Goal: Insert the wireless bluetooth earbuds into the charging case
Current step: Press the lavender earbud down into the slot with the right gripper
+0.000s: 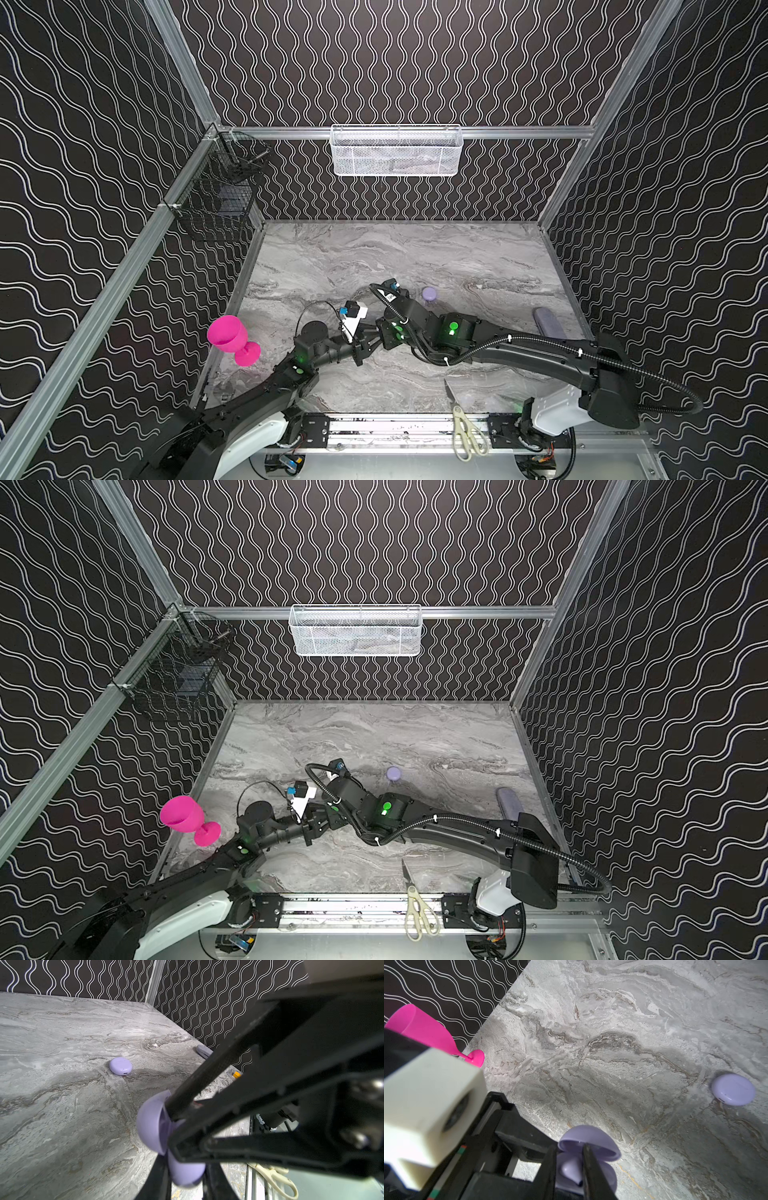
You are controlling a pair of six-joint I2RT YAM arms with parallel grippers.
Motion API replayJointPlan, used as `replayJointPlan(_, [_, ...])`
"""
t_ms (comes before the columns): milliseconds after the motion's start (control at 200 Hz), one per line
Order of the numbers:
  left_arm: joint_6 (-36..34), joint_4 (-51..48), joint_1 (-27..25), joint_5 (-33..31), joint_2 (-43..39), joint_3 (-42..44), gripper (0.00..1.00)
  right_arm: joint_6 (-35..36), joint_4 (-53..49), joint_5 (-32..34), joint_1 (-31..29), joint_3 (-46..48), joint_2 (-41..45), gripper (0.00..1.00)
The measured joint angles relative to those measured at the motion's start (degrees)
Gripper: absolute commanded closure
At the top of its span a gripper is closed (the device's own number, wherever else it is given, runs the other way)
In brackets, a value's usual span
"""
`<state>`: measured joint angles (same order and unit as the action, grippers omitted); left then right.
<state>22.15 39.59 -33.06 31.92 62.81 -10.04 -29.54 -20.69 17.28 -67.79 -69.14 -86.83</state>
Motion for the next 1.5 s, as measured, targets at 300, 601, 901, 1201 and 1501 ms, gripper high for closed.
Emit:
replayJointPlan(300, [0.00, -0.48, 0.07, -0.44, -1.38, 0.22, 0.77, 0.00, -0.02, -0.63, -0.02, -0.55, -0.20, 0.70])
replayJointPlan(601, [-0.04, -0.90, 0.07, -0.68, -2.05, 0.31, 0.77, 0.00, -0.07, -0.55, -0.07, -0.79, -0.17, 0.69])
replayJointPlan(901, [-0.09, -0.85, 0.09, -0.87, -2.14, 0.31, 0.77, 0.07, -1.27, 1.44, -0.02, -1.95, 0.04, 0.67])
replayJointPlan(1201, [-0.09, -0.70, 0.11, -0.85, -1.81, 0.31, 0.77, 0.20, -2.03, 3.23, 0.33, -2.14, 0.35, 0.69])
replayJointPlan(1501, [-0.09, -0.70, 0.11, -0.83, -2.51, 0.31, 0.77, 0.22, -2.54, 3.56, 0.46, -2.12, 0.33, 0.70])
